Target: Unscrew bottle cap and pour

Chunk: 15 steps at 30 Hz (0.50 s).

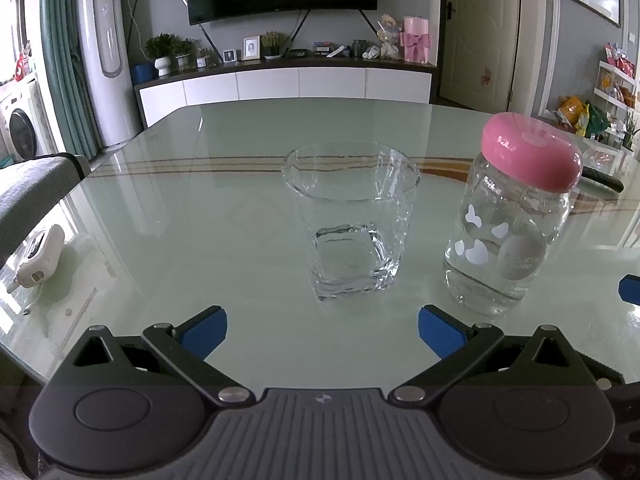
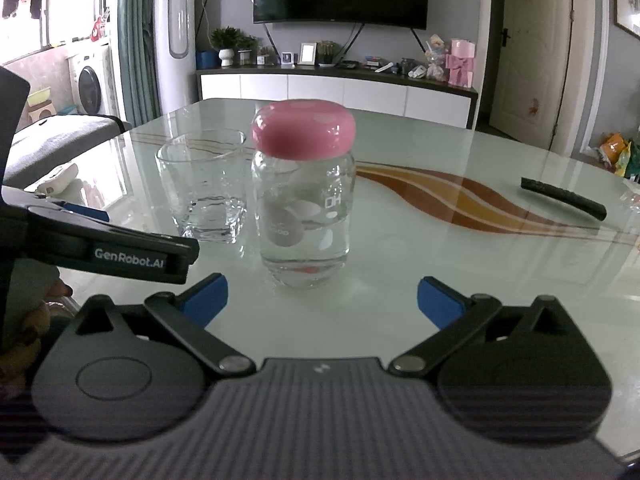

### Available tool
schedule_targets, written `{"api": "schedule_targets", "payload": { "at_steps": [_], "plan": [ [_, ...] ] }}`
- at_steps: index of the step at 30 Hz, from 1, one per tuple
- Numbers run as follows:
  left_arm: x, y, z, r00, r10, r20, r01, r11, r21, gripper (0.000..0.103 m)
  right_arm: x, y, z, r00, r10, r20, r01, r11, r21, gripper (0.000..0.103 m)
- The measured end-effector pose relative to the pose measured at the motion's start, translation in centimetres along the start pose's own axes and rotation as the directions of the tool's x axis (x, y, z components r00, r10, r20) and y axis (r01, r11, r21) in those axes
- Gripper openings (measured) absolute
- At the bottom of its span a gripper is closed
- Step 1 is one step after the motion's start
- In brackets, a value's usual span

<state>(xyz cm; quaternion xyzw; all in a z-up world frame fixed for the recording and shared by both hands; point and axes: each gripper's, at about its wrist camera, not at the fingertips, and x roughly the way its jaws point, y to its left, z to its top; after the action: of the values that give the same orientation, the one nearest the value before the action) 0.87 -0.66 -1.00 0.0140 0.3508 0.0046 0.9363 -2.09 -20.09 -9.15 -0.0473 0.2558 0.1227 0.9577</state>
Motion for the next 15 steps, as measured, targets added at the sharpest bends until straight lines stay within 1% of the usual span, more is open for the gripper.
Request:
{"api": "schedule_targets", "payload": {
  "at_steps": [15],
  "plan": [
    [0.17, -0.25, 0.05, 1.0, -0.006, -0.02, 0.006, 1.0, -0.003, 0.103, 0.11, -0.28, 0.0, 1.0, 0.014, -0.003, -0.014, 1.0, 0.007, 0.103]
  ]
}}
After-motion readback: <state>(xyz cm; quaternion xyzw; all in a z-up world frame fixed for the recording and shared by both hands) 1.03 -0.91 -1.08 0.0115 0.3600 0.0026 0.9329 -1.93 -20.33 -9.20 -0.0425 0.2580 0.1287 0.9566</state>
